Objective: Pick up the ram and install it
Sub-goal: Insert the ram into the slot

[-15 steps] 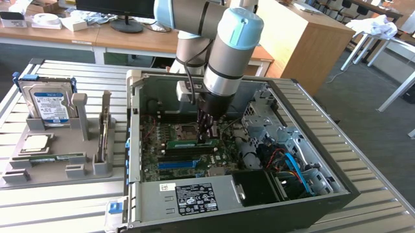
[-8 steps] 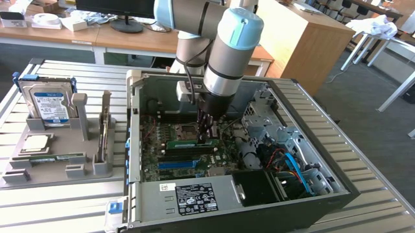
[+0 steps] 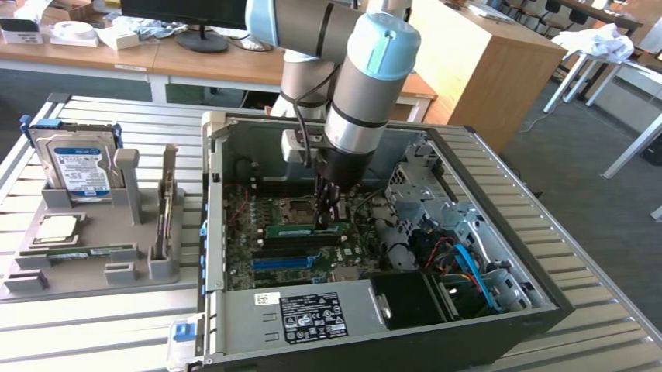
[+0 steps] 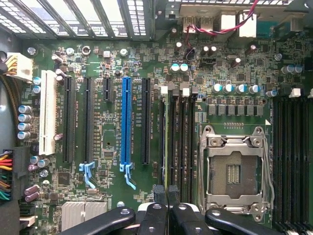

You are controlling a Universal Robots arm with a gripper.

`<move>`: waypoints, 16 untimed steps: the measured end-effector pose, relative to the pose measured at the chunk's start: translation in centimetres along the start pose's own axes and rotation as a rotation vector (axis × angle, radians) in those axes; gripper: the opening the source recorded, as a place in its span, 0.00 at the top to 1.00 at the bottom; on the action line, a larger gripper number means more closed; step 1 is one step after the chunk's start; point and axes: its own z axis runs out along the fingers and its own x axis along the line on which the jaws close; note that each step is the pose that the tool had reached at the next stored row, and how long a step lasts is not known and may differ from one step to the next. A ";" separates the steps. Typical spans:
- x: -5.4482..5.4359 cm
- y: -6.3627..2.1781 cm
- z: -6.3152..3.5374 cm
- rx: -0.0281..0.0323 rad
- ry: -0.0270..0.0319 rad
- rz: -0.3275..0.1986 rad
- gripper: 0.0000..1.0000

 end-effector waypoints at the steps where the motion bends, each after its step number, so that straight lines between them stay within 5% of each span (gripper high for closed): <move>1: 0.0 0.00 0.02 0.0000 0.0001 0.000 0.89; 16: 0.1 0.00 0.18 -0.0001 0.0002 0.000 0.89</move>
